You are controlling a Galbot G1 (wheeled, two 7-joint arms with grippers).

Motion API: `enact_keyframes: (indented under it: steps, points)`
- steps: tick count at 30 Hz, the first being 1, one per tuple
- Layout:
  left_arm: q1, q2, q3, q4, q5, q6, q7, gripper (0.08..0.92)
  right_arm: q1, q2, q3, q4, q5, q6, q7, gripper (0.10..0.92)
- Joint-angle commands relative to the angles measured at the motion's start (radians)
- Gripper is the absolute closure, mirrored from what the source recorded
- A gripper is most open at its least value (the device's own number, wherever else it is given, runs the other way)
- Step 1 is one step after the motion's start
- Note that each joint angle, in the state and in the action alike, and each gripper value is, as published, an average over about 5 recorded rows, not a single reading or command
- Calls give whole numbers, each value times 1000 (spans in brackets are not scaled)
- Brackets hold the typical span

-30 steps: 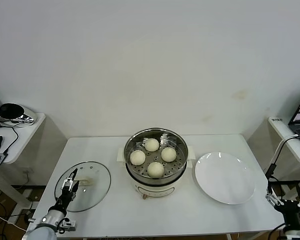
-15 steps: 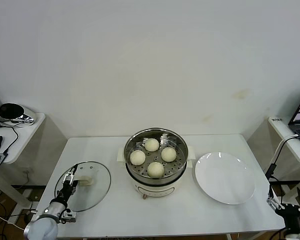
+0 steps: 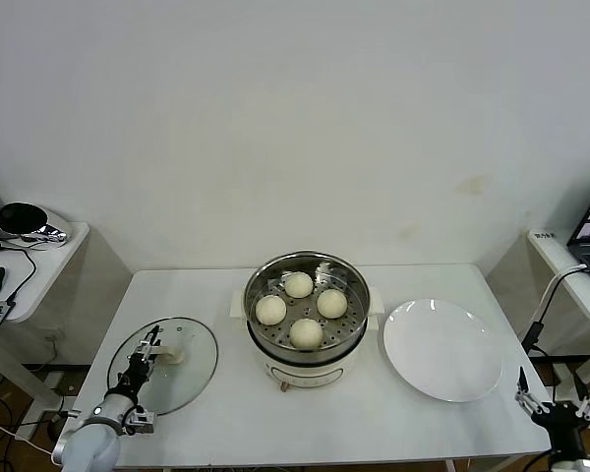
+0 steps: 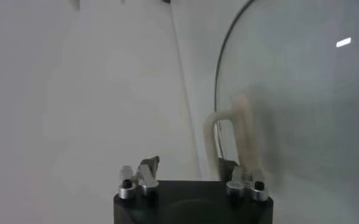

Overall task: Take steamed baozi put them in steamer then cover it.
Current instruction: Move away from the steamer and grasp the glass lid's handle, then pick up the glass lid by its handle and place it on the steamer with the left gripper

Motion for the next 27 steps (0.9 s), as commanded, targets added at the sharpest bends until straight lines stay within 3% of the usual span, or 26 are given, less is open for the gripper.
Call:
enact_keyframes:
  steps: [1, 7, 13, 18, 22, 27]
  points:
    - [-16, -5, -2, 59, -30, -25, -38, 527, -4, -1, -5, -3, -1, 6, -2, 203]
    - [-3, -9, -7, 48, -63, -44, -85, 700, -6, -2, -11, -2, -3, 9, -4, 203]
    - [70, -5, -39, -88, -85, -21, -115, 850, -7, -3, -19, 2, -9, 17, -7, 203]
    - [185, 19, -83, -314, -139, 91, -89, 864, -8, -1, -32, 5, -17, 29, -10, 203]
    - [272, 62, -117, -518, -245, 253, -6, 864, -8, 4, -48, 10, -26, 34, -13, 203]
    - [308, 124, -150, -681, -357, 381, 121, 864, -9, 6, -64, 18, -37, 39, -16, 203]
